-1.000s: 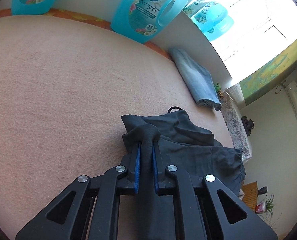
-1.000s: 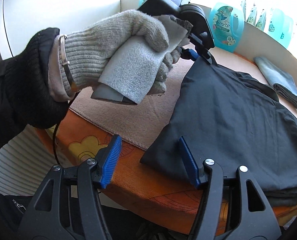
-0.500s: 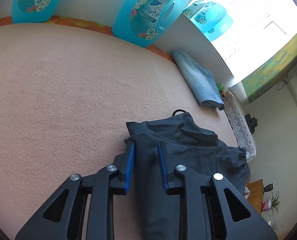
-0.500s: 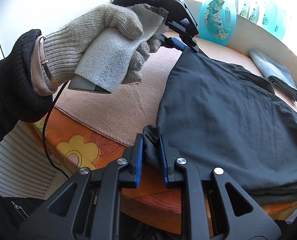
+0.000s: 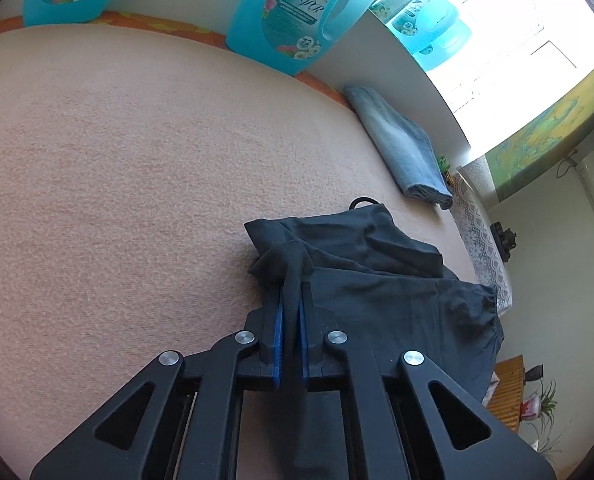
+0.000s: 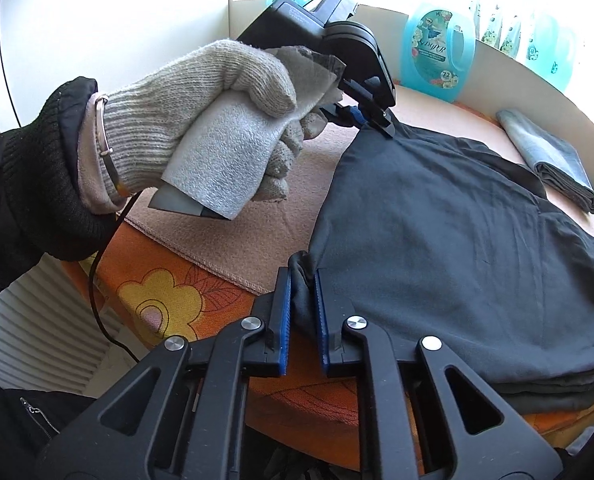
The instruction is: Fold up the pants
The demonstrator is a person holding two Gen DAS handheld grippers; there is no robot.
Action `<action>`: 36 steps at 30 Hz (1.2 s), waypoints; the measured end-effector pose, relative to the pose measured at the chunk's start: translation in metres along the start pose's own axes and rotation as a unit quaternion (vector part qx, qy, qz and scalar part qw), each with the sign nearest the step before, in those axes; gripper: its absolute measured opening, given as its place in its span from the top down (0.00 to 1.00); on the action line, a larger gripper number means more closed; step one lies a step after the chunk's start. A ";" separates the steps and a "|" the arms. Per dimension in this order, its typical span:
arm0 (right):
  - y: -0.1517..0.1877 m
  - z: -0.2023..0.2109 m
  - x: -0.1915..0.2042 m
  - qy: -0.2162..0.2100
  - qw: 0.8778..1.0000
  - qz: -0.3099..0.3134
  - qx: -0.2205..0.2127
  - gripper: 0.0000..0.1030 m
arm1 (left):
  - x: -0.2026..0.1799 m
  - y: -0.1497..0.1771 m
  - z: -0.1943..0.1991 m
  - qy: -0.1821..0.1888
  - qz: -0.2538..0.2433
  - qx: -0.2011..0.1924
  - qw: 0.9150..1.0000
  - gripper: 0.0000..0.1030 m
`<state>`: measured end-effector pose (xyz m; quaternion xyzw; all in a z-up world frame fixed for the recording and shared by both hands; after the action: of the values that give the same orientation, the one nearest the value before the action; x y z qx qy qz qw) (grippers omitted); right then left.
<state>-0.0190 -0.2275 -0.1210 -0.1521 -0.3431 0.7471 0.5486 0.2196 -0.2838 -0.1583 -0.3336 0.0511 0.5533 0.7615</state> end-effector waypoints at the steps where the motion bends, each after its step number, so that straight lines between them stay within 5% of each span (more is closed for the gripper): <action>1: -0.002 0.004 0.000 -0.005 1.000 -0.003 -0.005 0.90 | -0.003 -0.002 0.004 0.005 0.000 -0.007 1.000 0.96; 10: -0.026 0.072 -0.017 -0.059 0.994 -0.043 -0.078 0.91 | -0.052 -0.030 0.050 0.034 -0.010 -0.067 0.997 0.96; 18: -0.034 0.150 -0.080 -0.076 0.983 -0.089 -0.145 0.92 | -0.135 -0.049 0.055 0.054 -0.044 -0.087 0.994 0.96; 25: -0.009 0.205 -0.171 -0.020 0.973 -0.141 -0.180 0.92 | -0.227 -0.052 0.022 0.067 -0.095 -0.080 0.990 0.96; 36: 0.071 0.244 -0.302 0.047 0.951 -0.253 -0.173 0.92 | -0.348 -0.021 -0.070 0.073 -0.169 -0.026 0.982 0.96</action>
<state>-0.1107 -0.6019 -0.0393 -0.1876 -0.4683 0.5053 0.7001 0.1251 -0.6077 -0.0475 -0.3972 0.0351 0.3915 0.8293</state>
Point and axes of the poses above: each gripper's, at about its wrist camera, not at the fingertips, and z roughly against the way its jaws point, x to its left, y to its underside, the point moved 8 cm from there along -z, roughly the way its jaws point, and after that the axes turned 13 degrees about -y, right-handed, at the moved point
